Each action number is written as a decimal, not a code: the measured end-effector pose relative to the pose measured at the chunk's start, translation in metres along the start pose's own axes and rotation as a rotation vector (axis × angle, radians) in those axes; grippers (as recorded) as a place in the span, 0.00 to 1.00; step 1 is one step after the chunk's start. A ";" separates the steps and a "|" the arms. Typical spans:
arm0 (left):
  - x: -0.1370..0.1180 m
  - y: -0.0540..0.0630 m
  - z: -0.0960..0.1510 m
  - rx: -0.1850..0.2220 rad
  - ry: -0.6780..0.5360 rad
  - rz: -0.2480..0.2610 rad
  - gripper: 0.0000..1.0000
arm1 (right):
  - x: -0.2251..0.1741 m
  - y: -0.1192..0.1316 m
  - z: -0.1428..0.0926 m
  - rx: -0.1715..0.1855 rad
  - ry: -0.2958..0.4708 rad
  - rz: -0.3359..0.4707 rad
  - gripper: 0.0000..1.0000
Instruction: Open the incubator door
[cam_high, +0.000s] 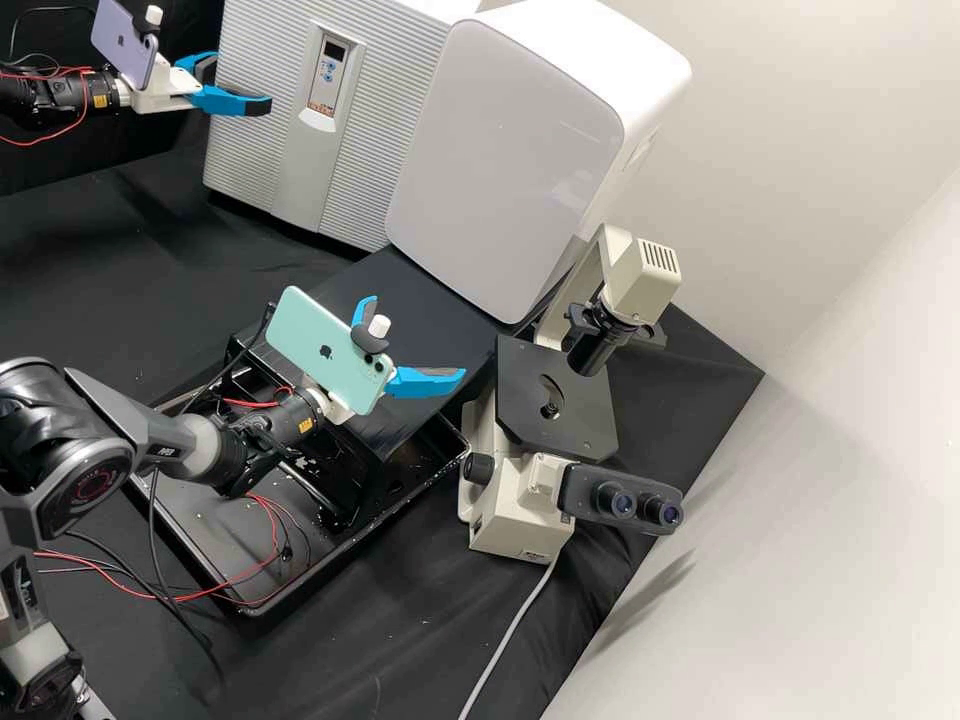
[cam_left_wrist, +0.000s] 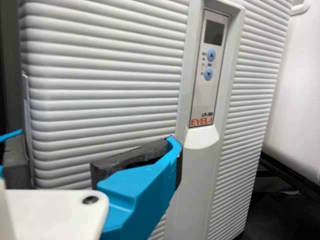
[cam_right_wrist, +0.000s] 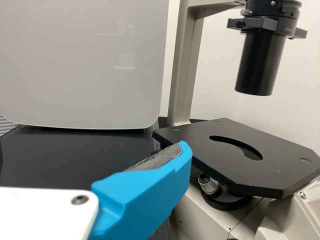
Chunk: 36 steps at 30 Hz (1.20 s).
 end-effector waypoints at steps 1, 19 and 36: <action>0.000 0.000 0.000 -0.005 0.003 0.003 0.00 | 0.000 0.000 0.000 0.000 0.000 0.000 1.00; -0.007 0.002 -0.001 -0.054 0.043 0.016 0.00 | 0.000 0.000 0.000 0.000 0.000 0.000 1.00; -0.024 0.004 0.008 0.018 0.092 -0.004 0.00 | 0.000 0.000 0.000 0.000 0.000 0.000 1.00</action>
